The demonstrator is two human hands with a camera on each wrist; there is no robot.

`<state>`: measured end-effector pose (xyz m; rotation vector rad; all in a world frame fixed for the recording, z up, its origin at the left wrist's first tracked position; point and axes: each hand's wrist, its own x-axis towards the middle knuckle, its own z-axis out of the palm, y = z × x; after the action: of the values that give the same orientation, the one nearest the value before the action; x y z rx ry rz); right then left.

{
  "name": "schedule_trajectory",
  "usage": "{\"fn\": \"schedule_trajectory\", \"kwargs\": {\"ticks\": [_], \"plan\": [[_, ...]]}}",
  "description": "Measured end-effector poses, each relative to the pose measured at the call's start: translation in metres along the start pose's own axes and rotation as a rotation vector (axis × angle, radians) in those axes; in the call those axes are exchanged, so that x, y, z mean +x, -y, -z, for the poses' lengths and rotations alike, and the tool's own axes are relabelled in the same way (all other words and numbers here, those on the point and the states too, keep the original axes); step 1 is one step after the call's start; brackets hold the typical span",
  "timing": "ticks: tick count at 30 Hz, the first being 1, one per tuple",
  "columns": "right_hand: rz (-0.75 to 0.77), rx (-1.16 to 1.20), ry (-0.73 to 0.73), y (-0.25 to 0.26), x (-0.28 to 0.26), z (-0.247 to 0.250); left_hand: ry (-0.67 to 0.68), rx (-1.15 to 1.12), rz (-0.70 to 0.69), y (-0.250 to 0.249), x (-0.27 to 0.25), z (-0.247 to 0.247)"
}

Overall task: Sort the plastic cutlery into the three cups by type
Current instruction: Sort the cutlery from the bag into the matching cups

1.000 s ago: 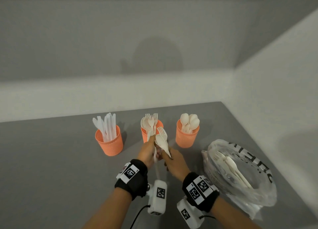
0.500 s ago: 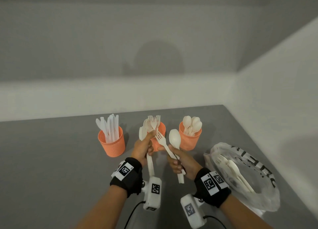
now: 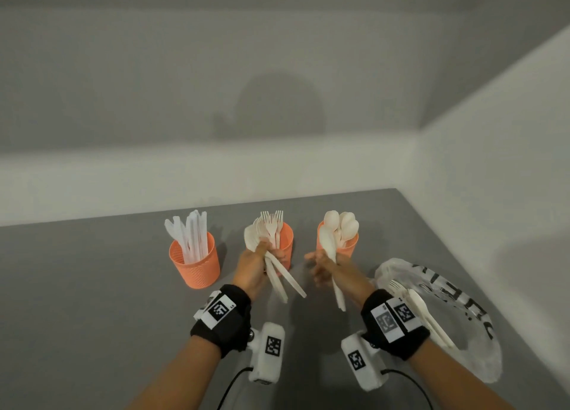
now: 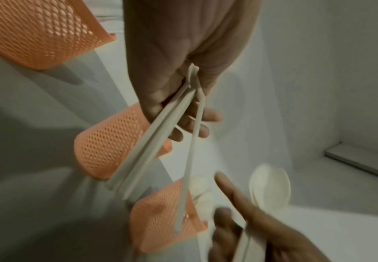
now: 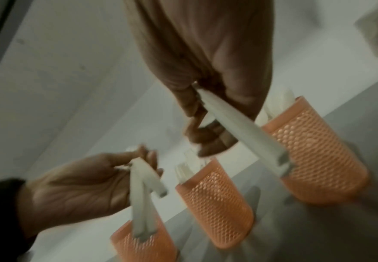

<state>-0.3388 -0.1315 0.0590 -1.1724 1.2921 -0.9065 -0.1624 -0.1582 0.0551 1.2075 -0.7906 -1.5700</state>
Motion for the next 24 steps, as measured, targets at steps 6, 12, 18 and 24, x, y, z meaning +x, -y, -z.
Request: {"fn": "schedule_trajectory", "kwargs": {"ticks": [6, 12, 18, 24], "plan": [[0.169, 0.119, -0.400, 0.038, 0.030, 0.031, -0.167, 0.044, -0.267, -0.051, 0.021, -0.002], [0.247, 0.293, -0.588, 0.064, 0.065, 0.035, -0.194, 0.057, -0.481, -0.085, 0.050, -0.021], [0.179, 0.265, -0.594, 0.037, 0.088, 0.024, -0.189, 0.257, -0.554, -0.052, 0.064, -0.023], [0.112, 0.108, -0.641, 0.006, 0.106, 0.018, -0.244, 0.402, -0.619, -0.017, 0.068, -0.024]]}}
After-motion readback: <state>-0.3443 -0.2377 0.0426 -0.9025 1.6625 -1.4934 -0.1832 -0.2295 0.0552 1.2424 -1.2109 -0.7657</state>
